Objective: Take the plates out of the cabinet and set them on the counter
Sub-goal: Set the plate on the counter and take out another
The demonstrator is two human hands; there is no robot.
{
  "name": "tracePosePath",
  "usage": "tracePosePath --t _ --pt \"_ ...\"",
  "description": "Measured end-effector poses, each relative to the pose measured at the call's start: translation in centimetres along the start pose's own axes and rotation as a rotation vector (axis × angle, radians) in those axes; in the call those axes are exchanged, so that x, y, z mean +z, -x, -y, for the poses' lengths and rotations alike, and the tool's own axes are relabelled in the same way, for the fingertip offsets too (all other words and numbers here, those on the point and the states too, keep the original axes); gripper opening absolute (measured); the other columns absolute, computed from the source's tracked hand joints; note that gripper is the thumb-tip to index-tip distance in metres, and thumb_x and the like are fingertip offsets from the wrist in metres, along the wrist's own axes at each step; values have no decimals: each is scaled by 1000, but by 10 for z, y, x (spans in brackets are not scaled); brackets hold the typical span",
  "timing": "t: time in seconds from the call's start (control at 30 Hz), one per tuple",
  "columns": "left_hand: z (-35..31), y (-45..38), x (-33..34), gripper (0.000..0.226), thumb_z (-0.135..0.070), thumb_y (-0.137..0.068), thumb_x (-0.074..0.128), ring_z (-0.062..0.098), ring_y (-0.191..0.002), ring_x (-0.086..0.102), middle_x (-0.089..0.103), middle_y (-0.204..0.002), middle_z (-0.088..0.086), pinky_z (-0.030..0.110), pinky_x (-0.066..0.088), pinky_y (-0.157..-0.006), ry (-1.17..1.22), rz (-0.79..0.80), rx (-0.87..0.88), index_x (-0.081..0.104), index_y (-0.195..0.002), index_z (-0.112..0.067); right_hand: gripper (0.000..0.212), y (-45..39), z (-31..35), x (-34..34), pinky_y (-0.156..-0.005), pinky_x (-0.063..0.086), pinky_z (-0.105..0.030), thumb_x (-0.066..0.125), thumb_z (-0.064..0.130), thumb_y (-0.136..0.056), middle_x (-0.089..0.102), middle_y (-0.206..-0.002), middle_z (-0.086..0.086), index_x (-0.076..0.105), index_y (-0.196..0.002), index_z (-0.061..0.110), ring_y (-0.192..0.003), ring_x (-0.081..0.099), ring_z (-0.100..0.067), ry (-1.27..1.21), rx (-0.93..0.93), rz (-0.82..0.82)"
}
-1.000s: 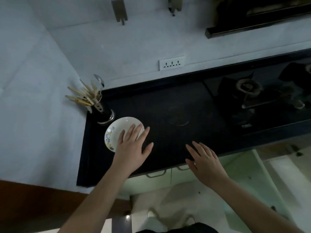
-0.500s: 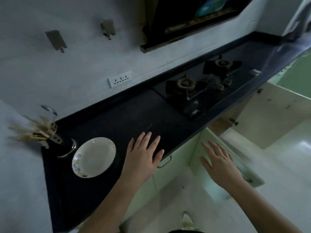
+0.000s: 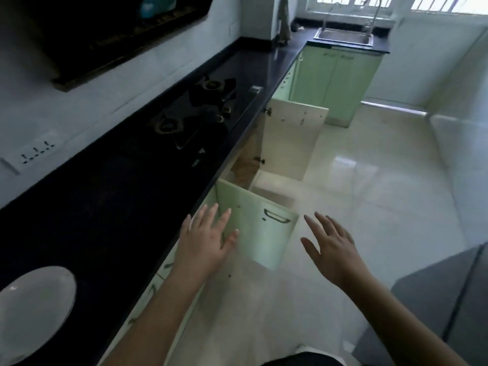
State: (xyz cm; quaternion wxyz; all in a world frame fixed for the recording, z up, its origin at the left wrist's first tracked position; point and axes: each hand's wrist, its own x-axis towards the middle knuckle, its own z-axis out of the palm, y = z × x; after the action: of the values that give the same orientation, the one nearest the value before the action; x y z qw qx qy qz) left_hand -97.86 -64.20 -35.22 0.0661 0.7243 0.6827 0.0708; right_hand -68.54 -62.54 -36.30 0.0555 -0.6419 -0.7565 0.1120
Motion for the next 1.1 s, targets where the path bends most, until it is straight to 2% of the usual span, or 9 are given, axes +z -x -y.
tracePosePath --t 0.17,0.3,0.43,0.6,0.83,1.1 --pt "-67 -34 18 78 -69 -88 2 20 -151 9 19 -165 2 48 10 -121 -13 70 136 21 -155 -33 61 27 -64 -6 -119 11 -38 27 57 -97 16 -162 1 13 -152 36 -149 9 -20 -13 159 -14" --pt "-124 -57 39 66 -63 -96 16 20 -151 8 19 -165 2 46 7 -120 -9 125 220 20 -155 -34 63 46 -114 -6 -118 10 -38 19 61 -95 13 -163 2 7 -152 37 -149 8 -20 -25 268 7" --pt "-181 -74 55 60 -60 -99 23 19 -151 6 16 -165 -1 45 6 -121 -36 163 304 23 -154 -38 63 62 -163 -9 -119 11 -41 22 60 -96 13 -163 1 8 -152 35 -149 7 -21 -52 380 21" --pt "-233 -88 66 59 -59 -99 23 17 -152 5 15 -166 -3 43 6 -120 -60 164 348 19 -155 -41 63 58 -200 -13 -120 9 -40 25 57 -97 10 -163 1 7 -153 34 -149 5 -20 -104 405 31" --pt "-247 -123 76 62 -61 -99 21 15 -152 2 12 -166 -5 43 2 -120 -133 212 346 14 -156 -38 62 22 -218 -15 -119 5 -37 21 57 -98 8 -163 2 4 -153 34 -149 3 -19 -120 407 33" --pt "-244 -230 85 66 -63 -97 15 17 -152 -1 9 -166 -4 45 1 -122 -85 201 383 14 -156 -34 62 -49 -250 -22 -120 6 -37 24 55 -99 8 -163 1 4 -153 33 -149 3 -19 -74 464 36"
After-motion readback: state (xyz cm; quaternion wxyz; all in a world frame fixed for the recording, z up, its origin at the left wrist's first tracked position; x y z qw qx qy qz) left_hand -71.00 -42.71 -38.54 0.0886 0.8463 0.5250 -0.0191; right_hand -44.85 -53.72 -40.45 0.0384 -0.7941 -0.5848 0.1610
